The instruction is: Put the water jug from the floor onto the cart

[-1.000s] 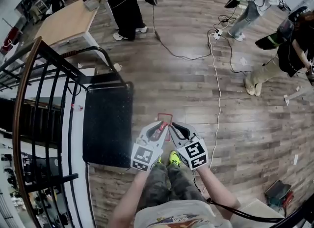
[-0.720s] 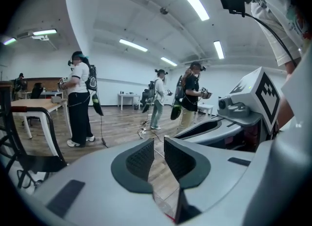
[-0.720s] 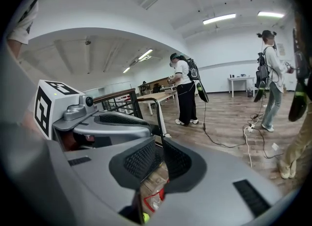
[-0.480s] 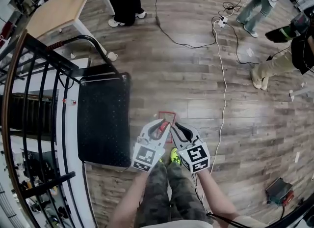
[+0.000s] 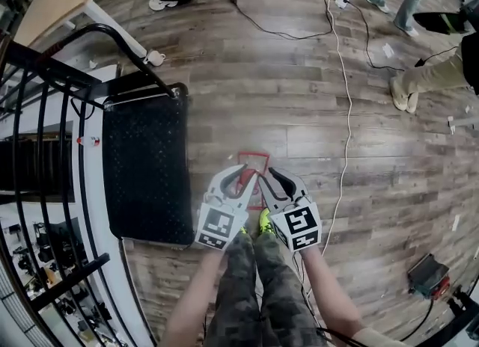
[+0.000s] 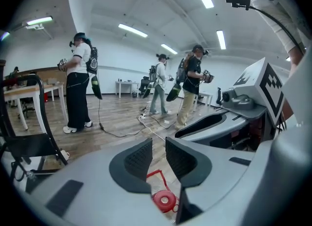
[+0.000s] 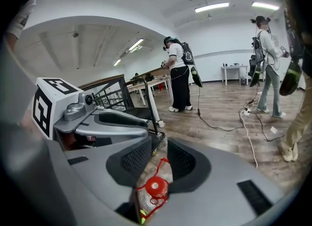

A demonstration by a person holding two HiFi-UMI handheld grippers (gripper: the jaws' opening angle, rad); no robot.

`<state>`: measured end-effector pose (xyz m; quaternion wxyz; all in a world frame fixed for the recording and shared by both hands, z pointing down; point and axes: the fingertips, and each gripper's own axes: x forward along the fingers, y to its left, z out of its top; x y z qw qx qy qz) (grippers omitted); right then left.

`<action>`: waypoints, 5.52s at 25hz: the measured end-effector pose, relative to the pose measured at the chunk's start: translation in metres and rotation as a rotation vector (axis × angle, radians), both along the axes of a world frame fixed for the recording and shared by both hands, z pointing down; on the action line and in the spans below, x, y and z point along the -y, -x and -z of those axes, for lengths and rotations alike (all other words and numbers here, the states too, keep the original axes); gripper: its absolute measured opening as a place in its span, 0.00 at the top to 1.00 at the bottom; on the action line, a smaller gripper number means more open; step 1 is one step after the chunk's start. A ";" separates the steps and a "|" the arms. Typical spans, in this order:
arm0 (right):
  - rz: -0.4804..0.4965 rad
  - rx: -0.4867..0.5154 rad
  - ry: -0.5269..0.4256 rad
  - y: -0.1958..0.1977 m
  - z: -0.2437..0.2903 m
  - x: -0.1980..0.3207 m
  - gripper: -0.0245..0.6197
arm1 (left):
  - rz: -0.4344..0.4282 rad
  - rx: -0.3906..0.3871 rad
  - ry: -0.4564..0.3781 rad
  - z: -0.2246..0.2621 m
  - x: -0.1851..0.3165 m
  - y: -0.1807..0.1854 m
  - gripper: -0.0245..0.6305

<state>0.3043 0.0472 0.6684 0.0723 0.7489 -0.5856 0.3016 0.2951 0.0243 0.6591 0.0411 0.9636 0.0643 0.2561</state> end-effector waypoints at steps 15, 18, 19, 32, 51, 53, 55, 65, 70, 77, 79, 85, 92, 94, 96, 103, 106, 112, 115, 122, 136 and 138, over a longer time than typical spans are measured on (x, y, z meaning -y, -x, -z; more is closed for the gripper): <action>-0.021 0.003 0.063 -0.012 -0.116 0.004 0.78 | 0.018 0.061 0.001 -0.115 0.011 -0.010 0.83; -0.031 0.009 0.083 -0.013 -0.135 0.004 0.75 | 0.030 0.082 -0.005 -0.134 0.015 -0.009 0.80; -0.037 0.012 0.086 -0.013 -0.139 0.004 0.74 | 0.034 0.088 -0.006 -0.139 0.016 -0.009 0.80; -0.082 0.026 0.128 -0.024 -0.185 0.005 0.71 | 0.064 0.166 0.004 -0.197 0.031 -0.004 0.78; -0.097 0.074 0.200 -0.034 -0.241 0.012 0.71 | 0.047 0.227 0.029 -0.252 0.041 -0.011 0.77; -0.092 0.072 0.205 -0.034 -0.244 0.015 0.72 | 0.056 0.222 0.028 -0.253 0.044 -0.014 0.77; -0.093 0.061 0.202 -0.035 -0.244 0.019 0.72 | 0.059 0.215 0.025 -0.252 0.046 -0.017 0.77; -0.123 0.099 0.154 -0.029 -0.231 0.020 0.90 | 0.064 0.181 -0.012 -0.234 0.045 -0.012 0.81; -0.127 0.104 0.141 -0.023 -0.224 0.019 0.92 | 0.074 0.174 -0.040 -0.227 0.044 -0.002 0.83; -0.124 0.082 0.104 -0.016 -0.205 0.016 0.93 | 0.108 0.143 -0.058 -0.211 0.039 0.010 0.84; -0.117 0.071 0.102 -0.014 -0.200 0.016 0.93 | 0.111 0.141 -0.064 -0.207 0.039 0.013 0.84; -0.117 0.034 0.091 -0.012 -0.174 0.010 0.93 | 0.111 0.109 -0.084 -0.181 0.033 0.015 0.84; -0.124 -0.016 0.047 -0.016 -0.114 0.018 0.93 | 0.118 0.064 -0.119 -0.121 0.041 0.012 0.84; -0.120 -0.012 0.042 -0.014 -0.095 0.019 0.93 | 0.127 0.063 -0.123 -0.101 0.042 0.014 0.84; -0.115 -0.006 0.039 -0.009 -0.073 0.018 0.93 | 0.132 0.064 -0.121 -0.080 0.040 0.018 0.84; -0.075 -0.009 0.047 0.012 -0.008 0.022 0.93 | 0.158 0.070 -0.111 -0.014 0.042 0.043 0.85; -0.054 -0.006 0.051 0.023 0.017 0.021 0.93 | 0.169 0.081 -0.101 0.010 0.040 0.054 0.85; -0.030 -0.004 0.041 0.043 0.060 0.023 0.93 | 0.187 0.085 -0.104 0.053 0.040 0.075 0.85; -0.029 -0.002 0.040 0.047 0.077 0.017 0.93 | 0.185 0.086 -0.104 0.070 0.034 0.080 0.85; -0.015 -0.013 0.027 0.052 0.116 0.009 0.93 | 0.188 0.073 -0.111 0.109 0.026 0.084 0.85; 0.036 -0.043 0.028 0.065 0.162 0.019 0.93 | 0.212 0.051 -0.088 0.153 0.034 0.099 0.85; 0.033 -0.042 0.031 0.069 0.165 0.025 0.93 | 0.211 0.048 -0.088 0.156 0.040 0.102 0.85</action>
